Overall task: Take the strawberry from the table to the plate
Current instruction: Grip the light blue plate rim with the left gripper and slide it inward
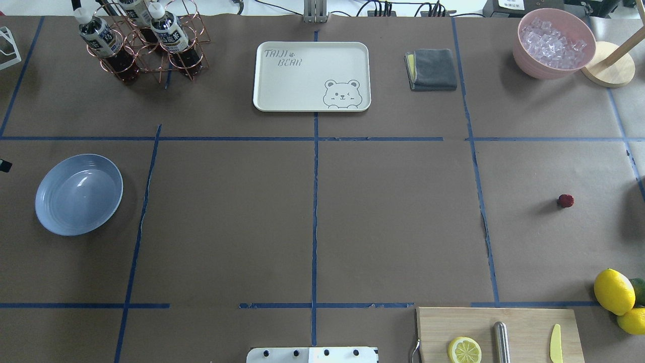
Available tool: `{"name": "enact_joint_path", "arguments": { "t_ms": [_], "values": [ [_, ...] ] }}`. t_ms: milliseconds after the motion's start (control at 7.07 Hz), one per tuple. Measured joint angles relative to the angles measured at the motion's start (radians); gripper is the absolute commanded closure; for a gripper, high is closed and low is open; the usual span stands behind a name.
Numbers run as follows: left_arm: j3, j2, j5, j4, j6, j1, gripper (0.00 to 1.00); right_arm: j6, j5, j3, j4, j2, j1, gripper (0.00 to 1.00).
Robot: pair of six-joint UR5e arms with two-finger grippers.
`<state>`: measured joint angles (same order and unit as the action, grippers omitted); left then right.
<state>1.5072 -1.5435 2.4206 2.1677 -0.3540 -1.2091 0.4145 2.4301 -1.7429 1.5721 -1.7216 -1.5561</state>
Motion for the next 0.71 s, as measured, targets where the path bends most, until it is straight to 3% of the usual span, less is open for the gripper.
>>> {"name": "enact_joint_path", "arguments": {
  "t_ms": [283, 425, 566, 708],
  "values": [
    [-0.020, 0.000, -0.001, 0.046, -0.105, 0.075, 0.00, -0.004, 0.002, 0.002, -0.001, 0.000, 0.001, 0.00],
    [-0.029, -0.002, 0.002, 0.057, -0.116, 0.104, 0.06, -0.007, 0.002, 0.004, 0.000, 0.000, 0.001, 0.00],
    [-0.041, -0.007, 0.002, 0.063, -0.119, 0.125, 0.20, -0.009, 0.003, 0.007, 0.000, -0.001, 0.001, 0.00],
    [-0.059, -0.015, 0.002, 0.066, -0.120, 0.136, 0.41, -0.010, 0.004, 0.009, 0.001, -0.001, 0.001, 0.00]
  ]
}}
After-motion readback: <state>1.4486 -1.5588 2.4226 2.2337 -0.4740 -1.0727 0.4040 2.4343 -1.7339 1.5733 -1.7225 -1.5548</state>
